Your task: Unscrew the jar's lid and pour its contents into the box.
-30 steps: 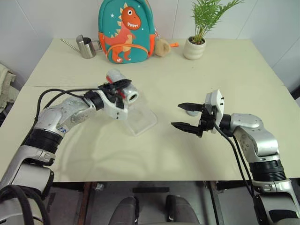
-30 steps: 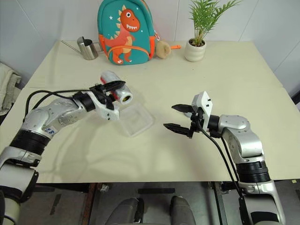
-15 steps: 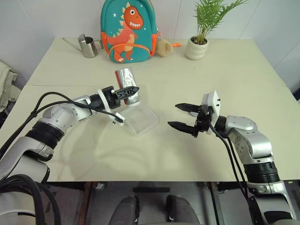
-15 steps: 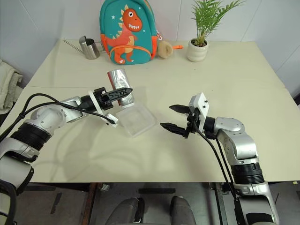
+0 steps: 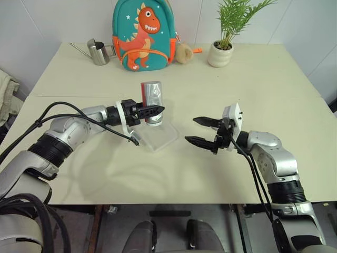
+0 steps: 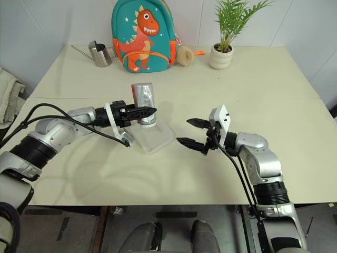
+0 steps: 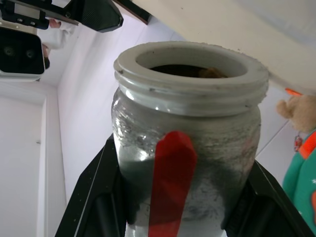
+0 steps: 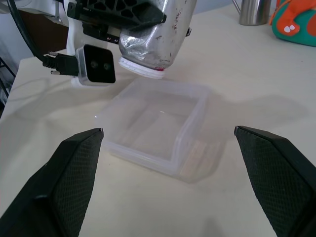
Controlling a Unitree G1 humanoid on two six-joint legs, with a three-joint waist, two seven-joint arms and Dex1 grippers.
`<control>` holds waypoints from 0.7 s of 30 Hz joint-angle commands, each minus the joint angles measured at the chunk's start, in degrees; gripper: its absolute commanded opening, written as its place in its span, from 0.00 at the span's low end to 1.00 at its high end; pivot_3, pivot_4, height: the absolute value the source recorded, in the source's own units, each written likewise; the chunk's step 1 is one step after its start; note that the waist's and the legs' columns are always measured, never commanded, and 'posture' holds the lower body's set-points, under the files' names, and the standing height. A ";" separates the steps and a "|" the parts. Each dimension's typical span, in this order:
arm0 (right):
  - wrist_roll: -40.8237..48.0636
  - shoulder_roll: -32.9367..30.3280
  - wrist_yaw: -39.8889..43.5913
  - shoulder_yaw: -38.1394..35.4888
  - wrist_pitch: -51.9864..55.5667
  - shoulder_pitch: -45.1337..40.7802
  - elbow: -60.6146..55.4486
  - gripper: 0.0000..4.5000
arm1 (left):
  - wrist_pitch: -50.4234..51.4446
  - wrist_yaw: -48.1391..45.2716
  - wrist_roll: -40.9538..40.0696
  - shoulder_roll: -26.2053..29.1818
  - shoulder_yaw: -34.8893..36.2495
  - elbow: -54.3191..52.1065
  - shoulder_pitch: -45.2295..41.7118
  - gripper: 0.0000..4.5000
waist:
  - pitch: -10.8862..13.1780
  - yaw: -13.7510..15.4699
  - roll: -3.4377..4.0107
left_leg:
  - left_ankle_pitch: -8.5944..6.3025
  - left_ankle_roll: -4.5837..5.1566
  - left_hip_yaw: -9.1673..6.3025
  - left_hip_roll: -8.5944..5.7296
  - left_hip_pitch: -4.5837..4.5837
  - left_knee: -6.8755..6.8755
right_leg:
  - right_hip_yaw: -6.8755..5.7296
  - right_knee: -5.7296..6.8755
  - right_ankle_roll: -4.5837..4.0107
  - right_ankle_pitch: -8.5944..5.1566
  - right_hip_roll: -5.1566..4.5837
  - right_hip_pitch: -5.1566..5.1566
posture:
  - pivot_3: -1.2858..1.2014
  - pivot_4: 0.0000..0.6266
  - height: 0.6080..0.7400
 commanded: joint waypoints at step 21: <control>0.12 -0.80 2.52 0.14 -3.31 0.10 1.40 0.99 | 14.80 -66.31 -111.89 -8.50 40.37 -4.64 21.91 0.42 | -0.03 -1.52 -0.05 | -0.16 0.21 0.03 0.10 0.01 0.72 | 0.00 0.17 0.11 0.06 -0.07 0.20 | 0.52 0.24 1.00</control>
